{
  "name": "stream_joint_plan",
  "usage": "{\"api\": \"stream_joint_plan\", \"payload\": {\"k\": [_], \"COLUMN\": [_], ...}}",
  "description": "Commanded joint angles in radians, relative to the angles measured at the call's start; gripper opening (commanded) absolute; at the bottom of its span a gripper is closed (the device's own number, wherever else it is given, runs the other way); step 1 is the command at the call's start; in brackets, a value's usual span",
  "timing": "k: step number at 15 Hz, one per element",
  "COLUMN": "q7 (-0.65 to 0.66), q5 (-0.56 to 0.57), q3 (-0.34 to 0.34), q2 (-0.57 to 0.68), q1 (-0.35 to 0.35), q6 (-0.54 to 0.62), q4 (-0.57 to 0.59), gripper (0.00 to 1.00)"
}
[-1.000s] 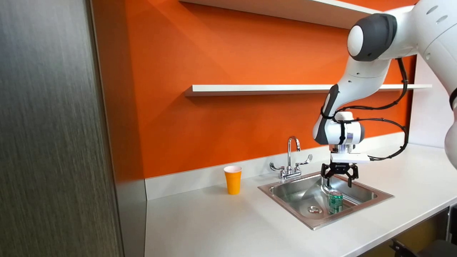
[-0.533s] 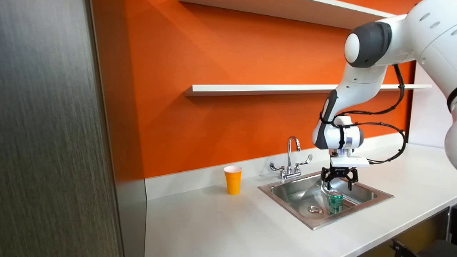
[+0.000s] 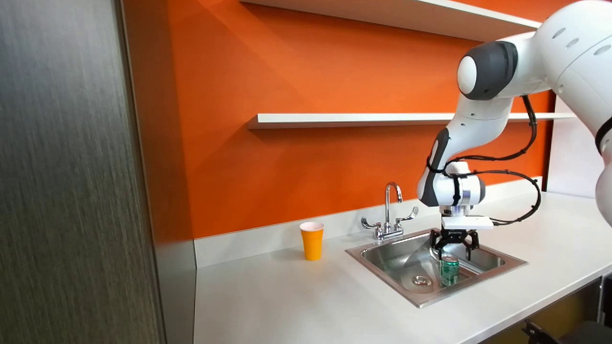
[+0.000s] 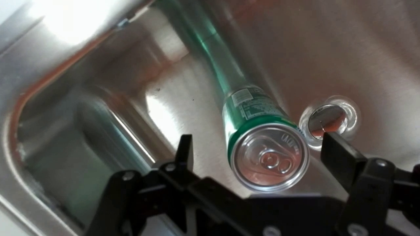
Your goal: Remove the can from the sink
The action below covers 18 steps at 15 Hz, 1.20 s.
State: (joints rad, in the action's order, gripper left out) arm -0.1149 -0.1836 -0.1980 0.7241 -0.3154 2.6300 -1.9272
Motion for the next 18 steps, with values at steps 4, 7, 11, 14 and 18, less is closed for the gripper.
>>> {"api": "stream_joint_plan", "payload": {"k": [4, 7, 11, 14, 18], "q7": [0.039, 0.043, 0.053, 0.061, 0.064], "q5": [0.035, 0.038, 0.051, 0.061, 0.061], "q3": [0.007, 0.008, 0.003, 0.002, 0.006], "q2": [0.049, 0.064, 0.086, 0.097, 0.107], "q1": [0.001, 0.005, 0.011, 0.012, 0.013], "q6": [0.011, 0.014, 0.018, 0.018, 0.015], "q4": [0.05, 0.064, 0.084, 0.092, 0.102], "gripper": [1.0, 1.0, 1.0, 1.0, 0.7]}}
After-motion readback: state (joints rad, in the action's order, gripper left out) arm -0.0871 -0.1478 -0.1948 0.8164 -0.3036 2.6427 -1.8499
